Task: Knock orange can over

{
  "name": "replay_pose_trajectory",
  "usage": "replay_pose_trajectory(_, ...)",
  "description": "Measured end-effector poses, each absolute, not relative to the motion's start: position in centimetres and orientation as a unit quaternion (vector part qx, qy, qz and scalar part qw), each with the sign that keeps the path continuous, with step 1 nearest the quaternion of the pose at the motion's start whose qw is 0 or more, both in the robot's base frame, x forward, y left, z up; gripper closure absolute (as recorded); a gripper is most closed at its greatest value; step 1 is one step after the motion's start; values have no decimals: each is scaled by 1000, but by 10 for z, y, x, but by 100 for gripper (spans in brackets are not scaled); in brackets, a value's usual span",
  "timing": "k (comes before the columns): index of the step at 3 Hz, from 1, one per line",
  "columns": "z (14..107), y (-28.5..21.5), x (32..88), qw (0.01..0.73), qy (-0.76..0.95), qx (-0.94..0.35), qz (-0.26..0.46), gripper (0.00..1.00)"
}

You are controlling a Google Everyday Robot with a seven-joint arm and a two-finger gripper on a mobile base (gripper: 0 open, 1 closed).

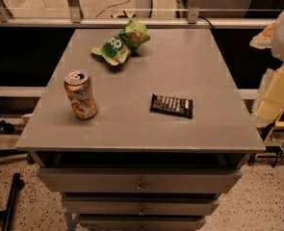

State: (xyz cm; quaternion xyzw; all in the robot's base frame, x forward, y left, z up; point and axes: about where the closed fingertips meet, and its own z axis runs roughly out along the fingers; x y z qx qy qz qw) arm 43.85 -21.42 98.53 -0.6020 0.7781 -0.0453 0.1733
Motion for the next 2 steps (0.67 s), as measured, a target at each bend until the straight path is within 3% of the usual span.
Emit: replay_pose_trajectory(2,981,-204,462,202,760,-617,-30,0)
